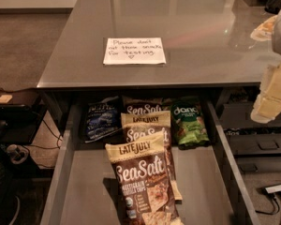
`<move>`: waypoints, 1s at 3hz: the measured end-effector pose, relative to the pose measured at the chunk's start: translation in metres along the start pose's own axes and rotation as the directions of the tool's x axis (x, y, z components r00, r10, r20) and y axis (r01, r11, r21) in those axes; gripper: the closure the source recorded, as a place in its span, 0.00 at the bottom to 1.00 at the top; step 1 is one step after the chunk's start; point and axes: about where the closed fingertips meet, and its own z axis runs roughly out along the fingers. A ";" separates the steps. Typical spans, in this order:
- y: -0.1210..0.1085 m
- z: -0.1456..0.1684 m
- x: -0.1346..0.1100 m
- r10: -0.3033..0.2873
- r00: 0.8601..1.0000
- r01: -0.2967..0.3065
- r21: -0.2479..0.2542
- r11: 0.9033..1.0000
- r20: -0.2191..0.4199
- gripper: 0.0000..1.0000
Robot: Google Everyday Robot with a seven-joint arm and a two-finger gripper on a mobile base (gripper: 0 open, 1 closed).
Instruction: Pick brown chip bag from top drawer and place on counter
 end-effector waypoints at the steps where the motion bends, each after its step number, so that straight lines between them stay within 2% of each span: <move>1: 0.000 0.000 0.000 0.000 1.000 0.000 0.000 1.000 0.001 0.00; 2: 0.001 0.000 -0.001 0.003 1.000 -0.003 0.003 1.000 0.016 0.00; 3: 0.014 0.017 -0.008 0.014 0.995 -0.012 -0.024 1.000 0.095 0.00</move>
Offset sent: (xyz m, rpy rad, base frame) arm -0.0014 0.0021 -0.0062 0.0348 0.0072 0.0021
